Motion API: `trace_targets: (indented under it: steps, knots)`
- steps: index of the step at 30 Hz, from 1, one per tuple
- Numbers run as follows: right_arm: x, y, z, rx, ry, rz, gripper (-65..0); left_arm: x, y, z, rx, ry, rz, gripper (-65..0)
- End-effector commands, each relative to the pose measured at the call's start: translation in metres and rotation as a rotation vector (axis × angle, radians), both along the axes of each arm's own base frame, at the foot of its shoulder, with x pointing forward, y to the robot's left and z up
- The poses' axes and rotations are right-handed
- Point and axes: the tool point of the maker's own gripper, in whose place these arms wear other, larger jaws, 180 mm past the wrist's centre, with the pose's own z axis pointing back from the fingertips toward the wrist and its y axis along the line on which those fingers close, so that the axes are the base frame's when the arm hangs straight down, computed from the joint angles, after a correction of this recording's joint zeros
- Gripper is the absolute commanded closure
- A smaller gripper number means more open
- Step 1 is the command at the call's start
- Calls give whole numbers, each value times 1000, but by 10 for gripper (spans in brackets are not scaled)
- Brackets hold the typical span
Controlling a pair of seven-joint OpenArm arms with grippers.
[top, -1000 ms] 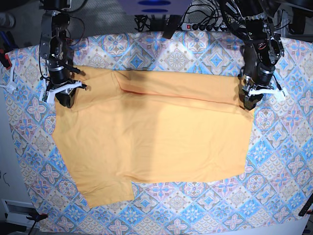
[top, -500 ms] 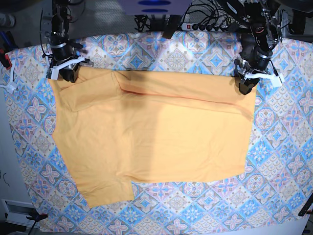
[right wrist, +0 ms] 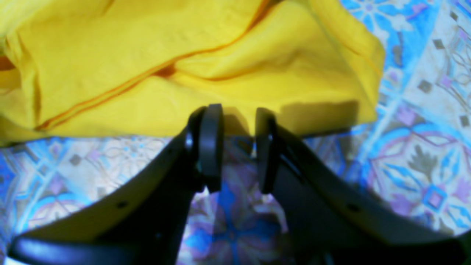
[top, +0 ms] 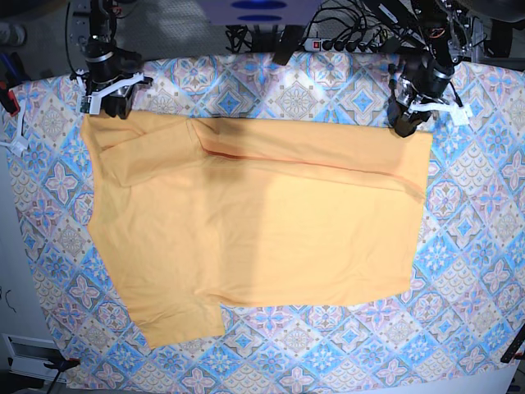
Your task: Fold the T-shirt properly
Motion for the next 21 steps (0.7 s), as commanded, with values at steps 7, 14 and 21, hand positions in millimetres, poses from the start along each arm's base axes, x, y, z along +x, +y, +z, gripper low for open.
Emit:
trace_targets:
  steps: [7, 14, 21]
  knots:
    - [1, -3, 6, -7, -25, 3, -150, -7, 6, -1, -72, -16, 58, -209]
    - [1, -5, 6, -9, -26, 0, -150, -9, 33, -17, -109, 6, 154, -209]
    - [2, -6, 6, -10, -27, -2, -150, 16, 36, -8, -108, -48, 157, -209]
